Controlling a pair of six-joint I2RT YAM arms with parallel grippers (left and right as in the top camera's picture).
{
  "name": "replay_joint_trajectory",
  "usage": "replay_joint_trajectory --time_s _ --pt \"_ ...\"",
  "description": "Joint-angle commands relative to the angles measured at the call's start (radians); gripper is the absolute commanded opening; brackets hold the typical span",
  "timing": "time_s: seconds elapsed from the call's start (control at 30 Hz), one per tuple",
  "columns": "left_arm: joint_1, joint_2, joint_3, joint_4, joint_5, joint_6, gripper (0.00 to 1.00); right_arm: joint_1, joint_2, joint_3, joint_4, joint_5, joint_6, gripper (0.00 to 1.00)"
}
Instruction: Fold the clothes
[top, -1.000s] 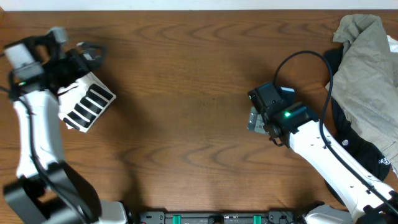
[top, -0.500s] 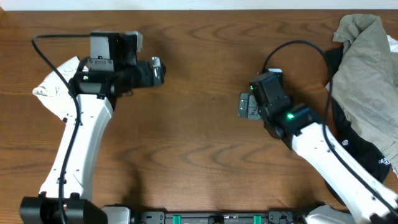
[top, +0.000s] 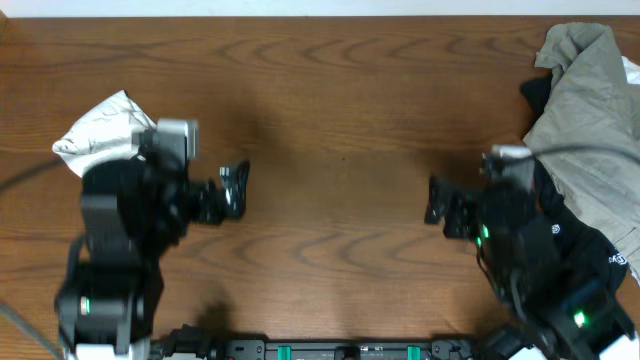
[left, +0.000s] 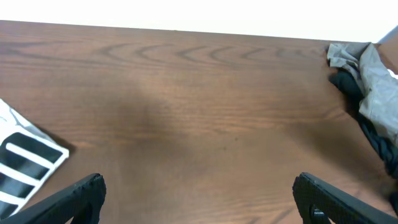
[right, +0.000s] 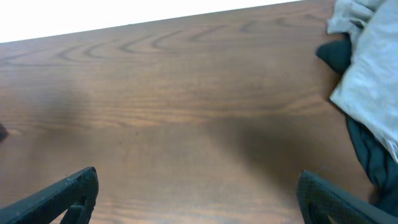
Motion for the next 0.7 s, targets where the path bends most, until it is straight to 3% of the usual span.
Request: replay_joint_trajectory --time_s 0.0,0.33,0.67 --pt "0.002 -0.068 -0.079 0.008 -0.031 0.013 0.98 0.042 -0.05 -0.095 -0.008 0.115 0.092 0.99" --pt "0.002 -0.087 -0.091 -0.011 -0.031 0.013 0.98 0.042 -0.057 -0.257 -0.008 0.107 0.127 0.99" --pt "0.002 -0.081 -0.091 -0.011 -0.031 0.013 0.98 0.042 -0.044 -0.286 -0.008 0.107 0.127 0.99"
